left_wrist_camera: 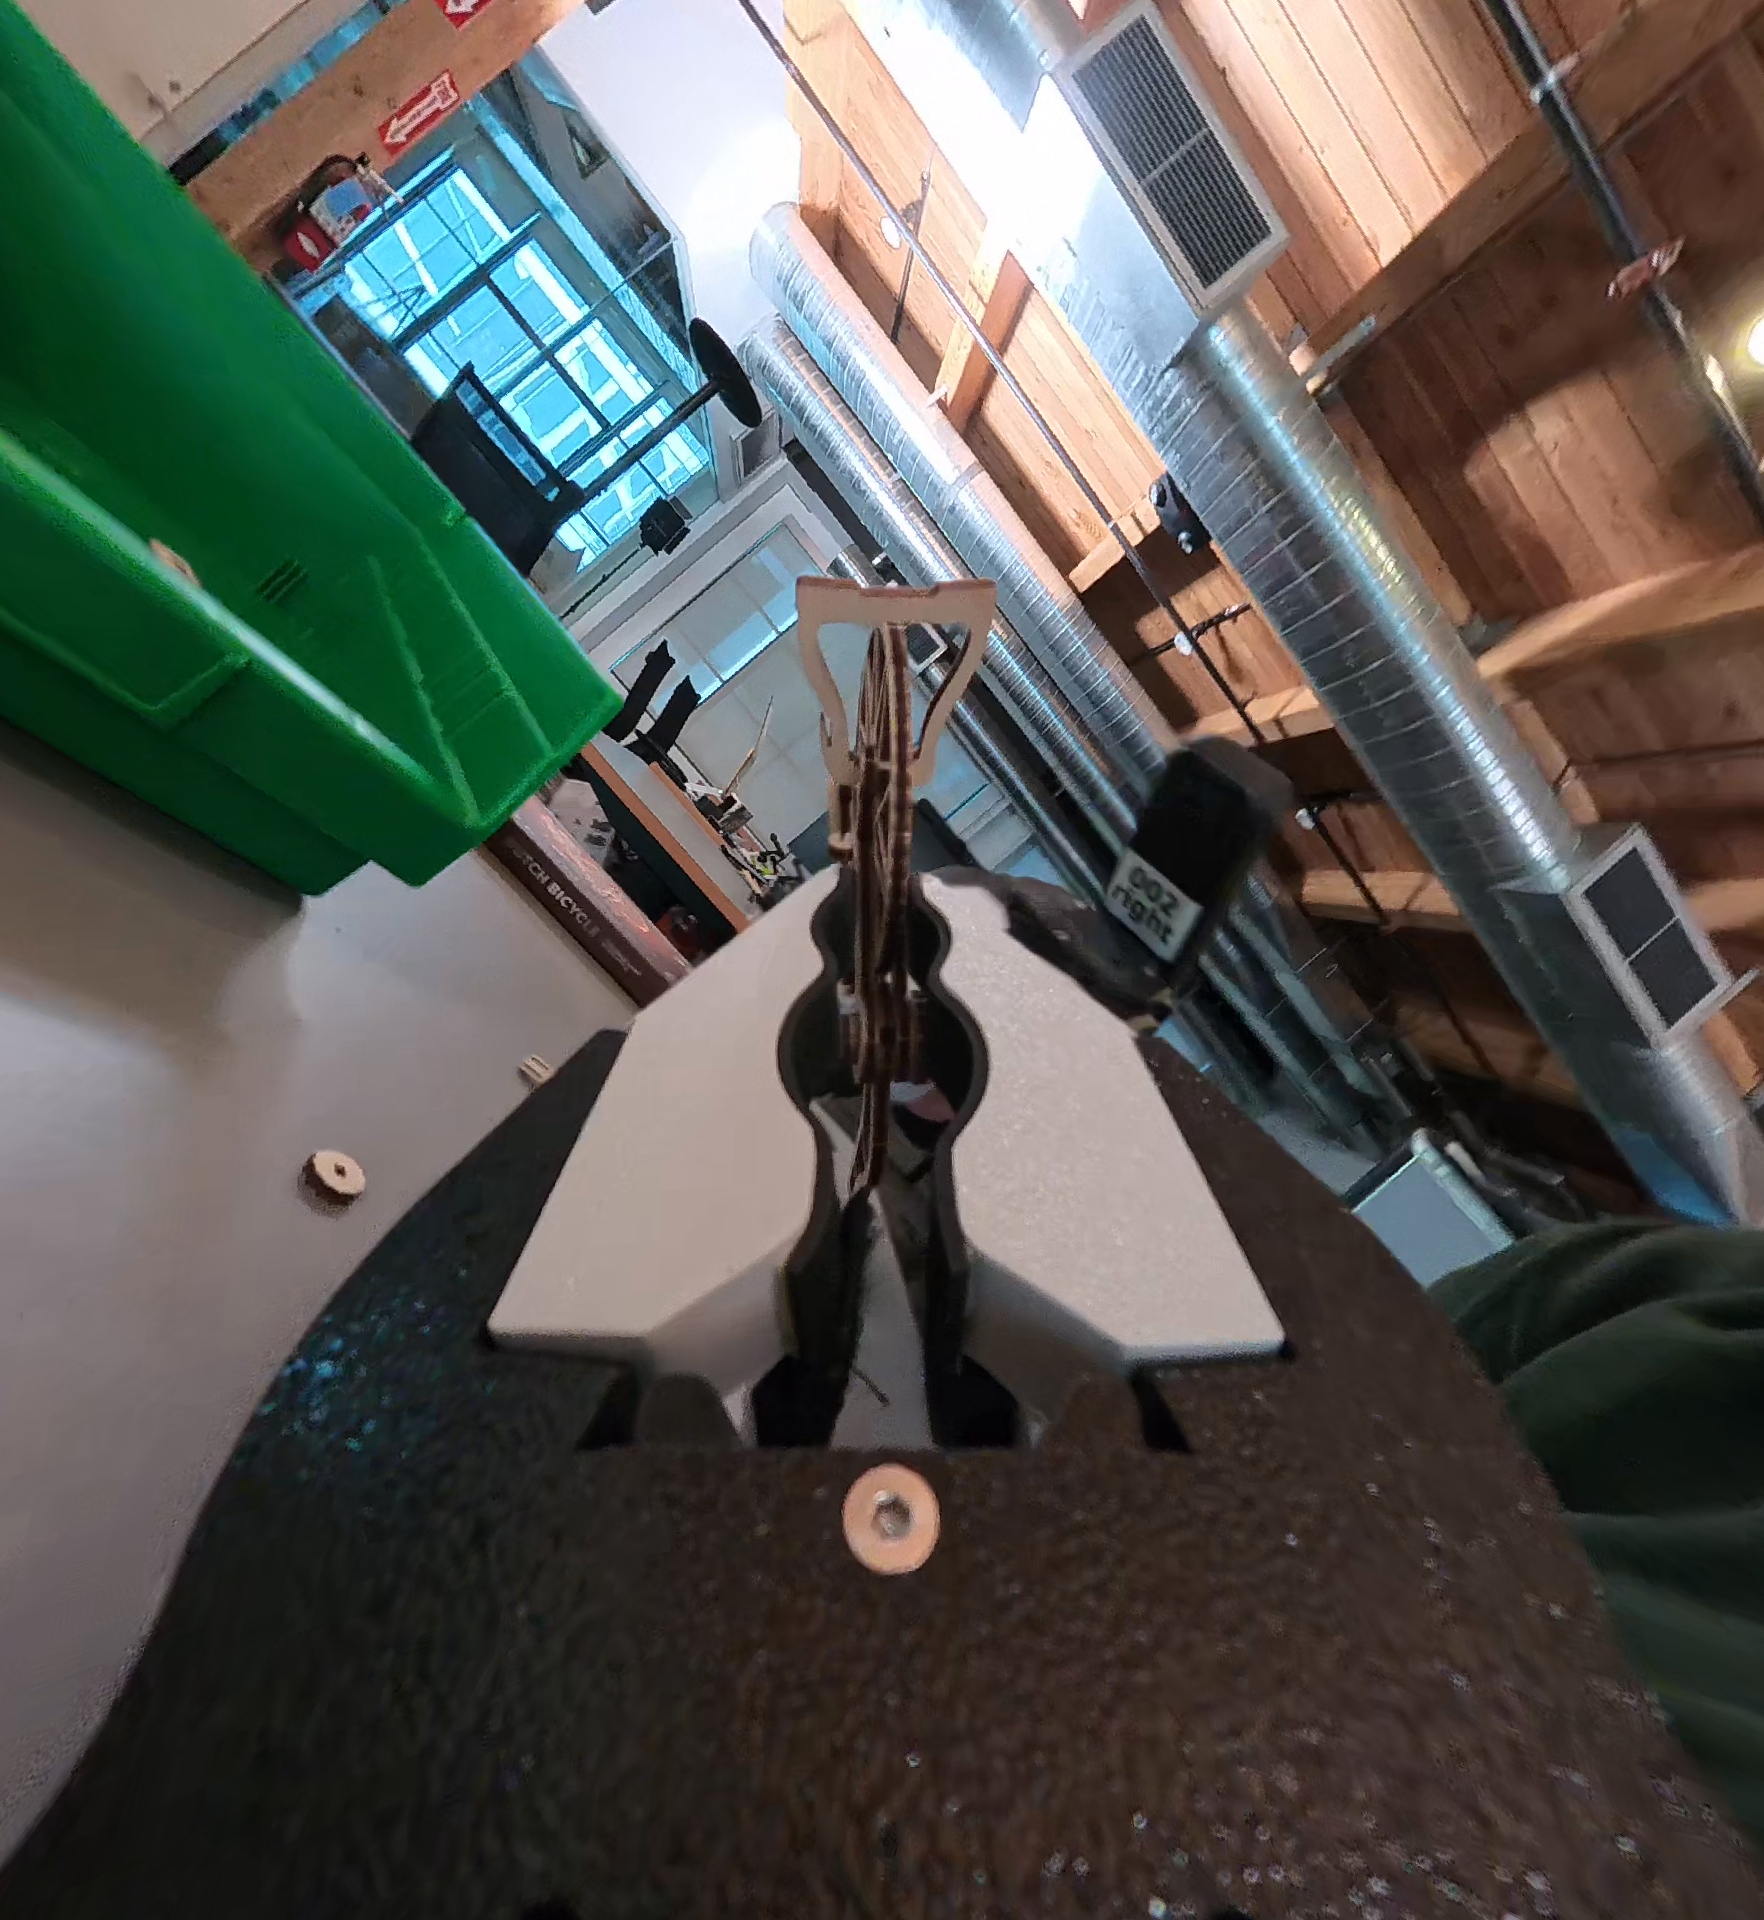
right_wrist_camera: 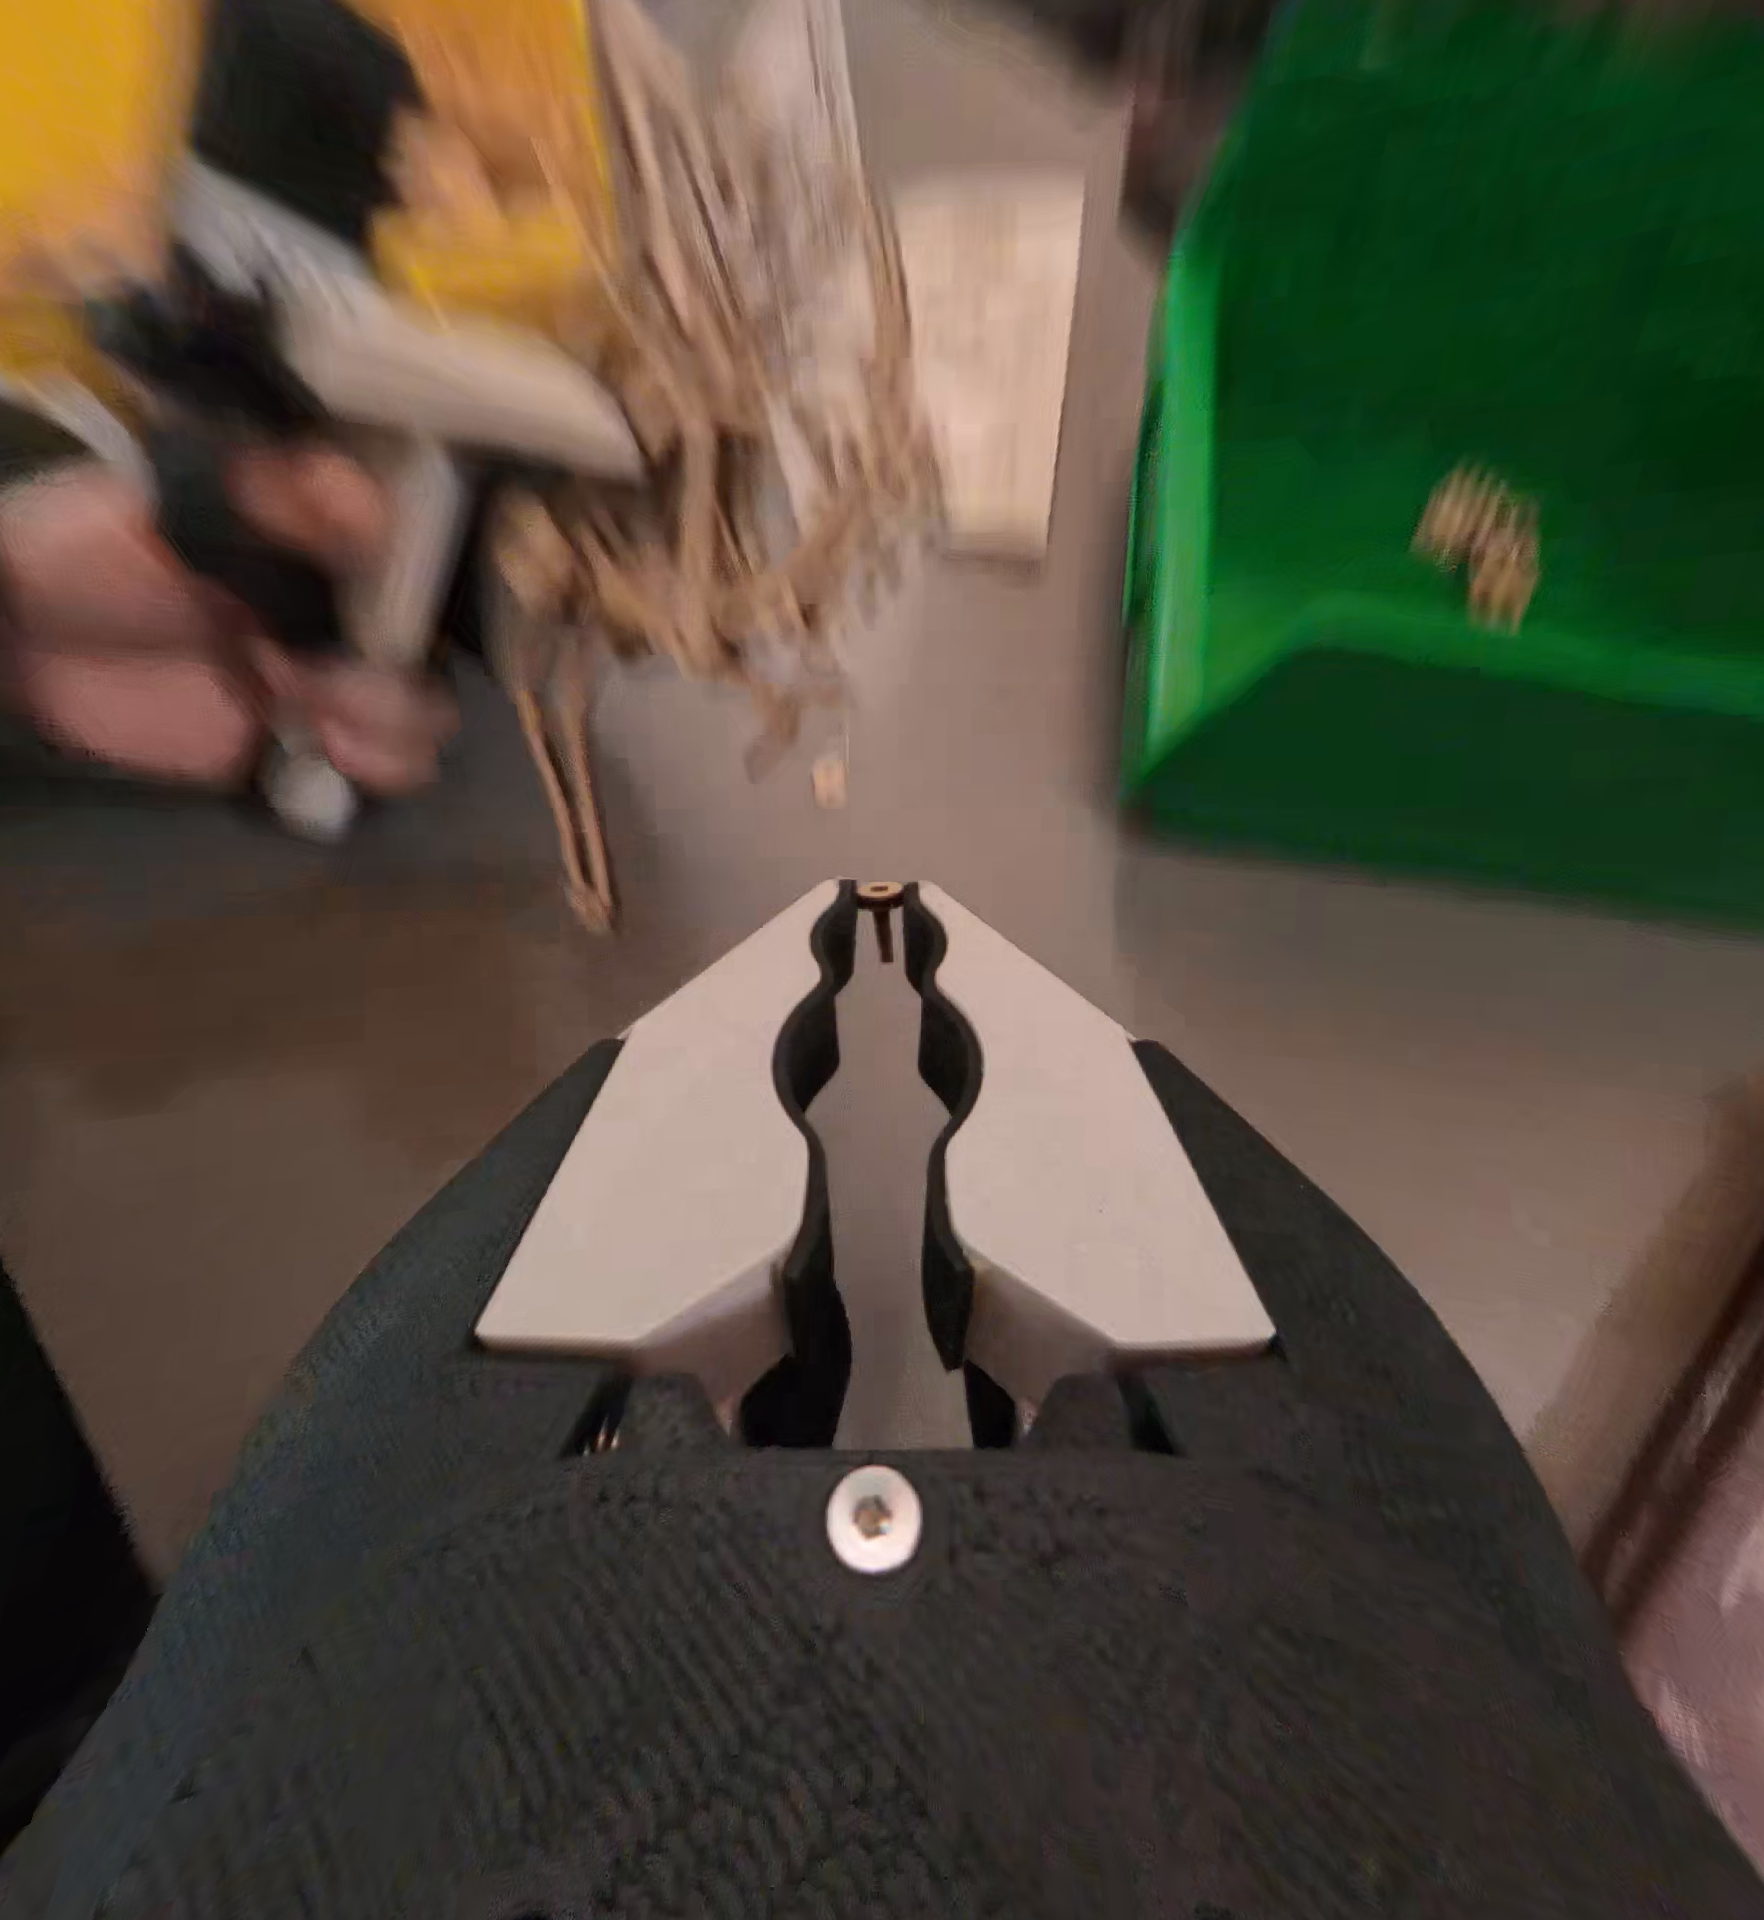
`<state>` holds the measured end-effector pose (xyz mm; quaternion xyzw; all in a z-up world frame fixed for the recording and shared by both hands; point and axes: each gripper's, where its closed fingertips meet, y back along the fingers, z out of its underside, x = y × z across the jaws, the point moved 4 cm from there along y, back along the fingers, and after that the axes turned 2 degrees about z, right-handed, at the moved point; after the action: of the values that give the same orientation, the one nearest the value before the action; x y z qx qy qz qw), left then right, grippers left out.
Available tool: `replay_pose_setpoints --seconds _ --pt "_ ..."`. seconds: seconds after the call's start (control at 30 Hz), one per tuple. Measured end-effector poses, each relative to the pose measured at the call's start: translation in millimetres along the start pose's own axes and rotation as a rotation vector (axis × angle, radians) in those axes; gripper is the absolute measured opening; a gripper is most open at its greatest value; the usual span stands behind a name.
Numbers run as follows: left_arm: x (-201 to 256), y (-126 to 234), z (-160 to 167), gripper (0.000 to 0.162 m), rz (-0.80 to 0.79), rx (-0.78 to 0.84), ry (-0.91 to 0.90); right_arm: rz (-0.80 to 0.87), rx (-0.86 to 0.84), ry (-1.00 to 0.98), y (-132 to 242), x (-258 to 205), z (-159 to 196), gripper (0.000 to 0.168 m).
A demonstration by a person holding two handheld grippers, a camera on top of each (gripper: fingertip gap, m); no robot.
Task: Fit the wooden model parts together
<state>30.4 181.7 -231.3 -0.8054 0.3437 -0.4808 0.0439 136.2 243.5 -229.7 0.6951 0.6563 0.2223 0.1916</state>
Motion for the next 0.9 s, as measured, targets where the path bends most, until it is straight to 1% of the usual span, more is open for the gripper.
replay_pose_setpoints --seconds 0.03,0.07,0.1,0.13,0.2,0.3,0.4,0.53,0.6,0.7,0.83,0.9 --pt "-2.0 0.4 0.7 0.006 -0.002 0.007 0.051 -0.012 0.165 0.038 6.4 -5.2 -20.4 0.007" --pt "-3.8 0.6 2.2 0.006 -0.001 0.013 0.109 -0.044 0.308 0.078 11.6 -13.1 -36.6 0.007" --pt "-5.4 0.7 4.4 0.006 0.001 0.011 0.159 -0.08 0.4 0.105 13.6 -20.1 -46.7 0.007" --pt "-6.6 0.3 6.8 0.006 -0.001 0.001 0.194 -0.097 0.444 0.114 11.9 -22.9 -52.3 0.007" --pt "-8.0 0.2 9.1 0.006 -0.008 -0.004 0.227 -0.11 0.479 0.07 3.1 -19.5 -57.2 0.007" --pt "-11.3 1.0 12.1 0.007 -0.015 0.003 0.304 -0.149 0.519 -0.132 -13.1 -12.4 -61.1 0.006" --pt "-15.8 2.6 11.2 0.006 -0.028 0.018 0.348 -0.177 0.449 -0.27 -34.1 -11.4 -55.2 0.006" --pt "-20.4 4.7 10.0 0.006 -0.042 0.031 0.392 -0.159 0.396 -0.297 -41.5 -10.4 -52.0 0.006" --pt "-21.0 4.1 11.5 0.007 -0.049 0.02 0.393 -0.123 0.37 -0.251 -41.6 -11.0 -52.5 0.007" --pt "-22.0 3.9 12.5 0.006 -0.056 0.013 0.394 -0.057 0.315 -0.116 -40.8 -15.6 -56.1 0.007" --pt "-22.0 4.2 11.9 0.006 -0.051 0.017 0.4 0.002 0.178 0.063 -47.2 -22.8 -56.1 0.007" --pt "-22.0 4.3 12.0 0.006 -0.05 0.017 0.402 0.039 0.14 0.138 -50.3 -23.7 -55.6 0.007"
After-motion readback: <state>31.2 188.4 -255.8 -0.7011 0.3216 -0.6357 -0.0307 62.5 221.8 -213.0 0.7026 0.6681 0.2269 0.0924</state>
